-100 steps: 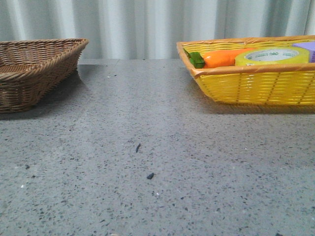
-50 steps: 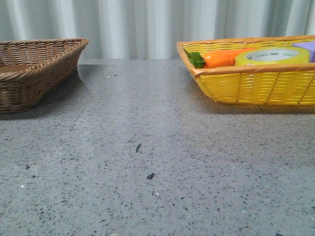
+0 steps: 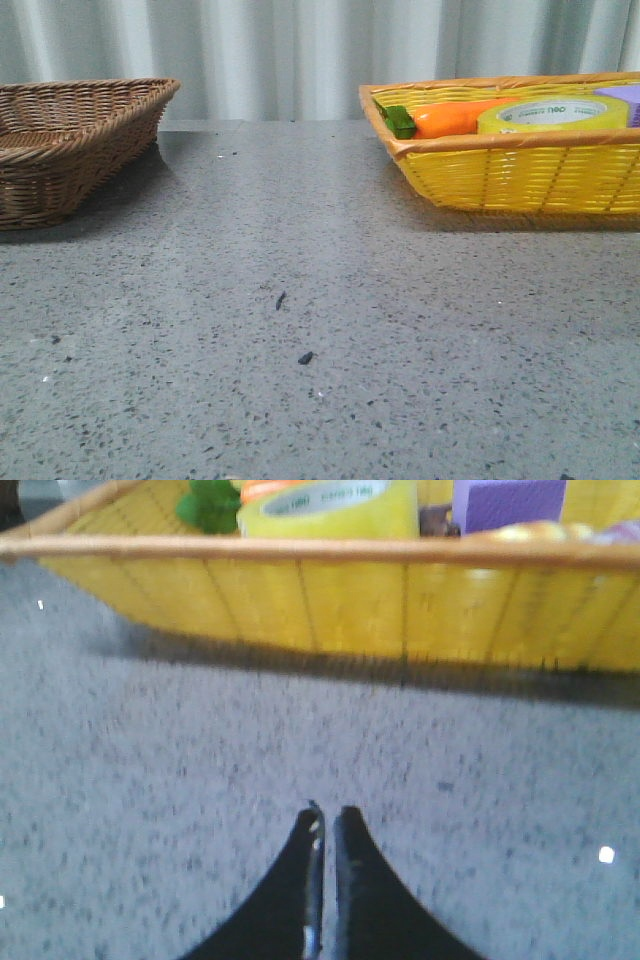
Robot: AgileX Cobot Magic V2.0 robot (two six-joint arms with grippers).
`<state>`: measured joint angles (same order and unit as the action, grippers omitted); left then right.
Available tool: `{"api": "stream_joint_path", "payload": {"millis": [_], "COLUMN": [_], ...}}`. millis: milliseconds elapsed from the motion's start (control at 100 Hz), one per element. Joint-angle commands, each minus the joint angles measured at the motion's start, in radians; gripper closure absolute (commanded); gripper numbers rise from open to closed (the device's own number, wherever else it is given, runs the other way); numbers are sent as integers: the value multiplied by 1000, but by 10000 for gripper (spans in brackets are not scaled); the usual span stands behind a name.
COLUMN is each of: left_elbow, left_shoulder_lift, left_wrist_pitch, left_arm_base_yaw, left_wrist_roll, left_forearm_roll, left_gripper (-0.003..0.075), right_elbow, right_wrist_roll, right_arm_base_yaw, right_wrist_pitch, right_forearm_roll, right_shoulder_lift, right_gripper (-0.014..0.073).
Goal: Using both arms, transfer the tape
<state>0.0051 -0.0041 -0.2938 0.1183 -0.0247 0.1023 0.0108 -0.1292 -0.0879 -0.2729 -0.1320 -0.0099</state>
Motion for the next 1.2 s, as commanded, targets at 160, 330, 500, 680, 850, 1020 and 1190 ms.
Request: {"api": "stream_joint_path", "payload": {"millis": [160, 330, 500, 680, 850, 1020, 1190], "left_elbow": [8, 8, 8, 8, 8, 8, 8], "left_shoulder_lift": [-30, -30, -30, -30, -30, -30, -30], "left_wrist_pitch": [274, 403, 315, 276, 276, 276, 276], "left_arm_base_yaw": [-2, -2, -2, -2, -2, -2, -2], "left_wrist_roll": [4, 4, 4, 4, 4, 4, 4], "left_forearm_roll": [212, 334, 334, 334, 334, 334, 334], "left_gripper": [741, 741, 741, 741, 741, 741, 741], "right_elbow": [23, 23, 23, 23, 23, 23, 23], "right_wrist_roll": [0, 0, 0, 0, 0, 0, 0], "right_arm_base_yaw": [1, 1, 1, 1, 1, 1, 1], "right_wrist_pitch": [273, 211, 213, 213, 213, 213, 213], "right_forearm_roll": [-43, -46, -74, -76, -78, -78, -78], "right_shoulder_lift": [-19, -19, -19, -19, -19, -19, -19], "right_gripper": [656, 656, 656, 656, 656, 656, 656]}}
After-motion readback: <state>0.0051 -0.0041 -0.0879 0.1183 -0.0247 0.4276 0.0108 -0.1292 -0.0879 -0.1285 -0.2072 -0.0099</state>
